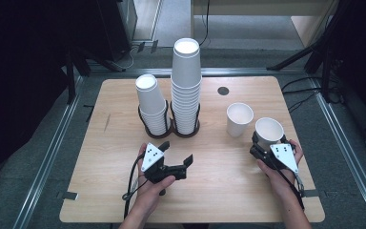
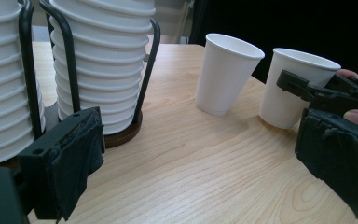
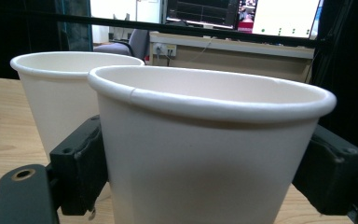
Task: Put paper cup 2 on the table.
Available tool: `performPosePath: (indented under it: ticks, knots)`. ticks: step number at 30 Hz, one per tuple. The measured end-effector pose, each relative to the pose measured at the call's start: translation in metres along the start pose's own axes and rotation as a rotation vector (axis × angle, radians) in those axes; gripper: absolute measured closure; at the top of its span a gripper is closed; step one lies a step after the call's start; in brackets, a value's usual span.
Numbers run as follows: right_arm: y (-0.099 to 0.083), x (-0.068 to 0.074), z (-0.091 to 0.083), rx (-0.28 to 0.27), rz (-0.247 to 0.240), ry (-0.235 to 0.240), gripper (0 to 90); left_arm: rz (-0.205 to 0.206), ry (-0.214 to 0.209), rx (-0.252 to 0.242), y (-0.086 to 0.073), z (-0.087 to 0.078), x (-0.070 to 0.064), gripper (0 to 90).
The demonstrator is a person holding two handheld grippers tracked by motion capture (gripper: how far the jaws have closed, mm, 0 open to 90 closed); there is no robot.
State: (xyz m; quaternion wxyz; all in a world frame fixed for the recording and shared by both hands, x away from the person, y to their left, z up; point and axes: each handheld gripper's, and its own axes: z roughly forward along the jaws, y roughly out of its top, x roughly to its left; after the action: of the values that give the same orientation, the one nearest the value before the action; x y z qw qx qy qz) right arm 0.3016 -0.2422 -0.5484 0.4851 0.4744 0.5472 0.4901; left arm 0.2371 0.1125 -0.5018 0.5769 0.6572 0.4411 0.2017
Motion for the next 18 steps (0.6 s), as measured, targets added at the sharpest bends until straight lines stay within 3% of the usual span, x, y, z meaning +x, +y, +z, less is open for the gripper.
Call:
performPosePath:
  ticks: [7, 12, 18]
  knots:
    - [-0.0004, -0.0005, 0.0023, 0.056, 0.019, 0.006, 14.2, -0.006, -0.003, 0.003, 0.0000, 0.0007, 0.0000, 1.5]
    - [0.0007, 0.0016, 0.0023, 0.063, -0.009, 0.011, 13.7, -0.010, -0.009, 0.004, 0.0001, 0.0008, -0.0002, 1.5]
    - [0.0026, 0.0011, 0.0011, 0.089, -0.004, 0.019, 12.3, -0.017, -0.009, 0.005, 0.0005, 0.0000, 0.0010, 1.5]
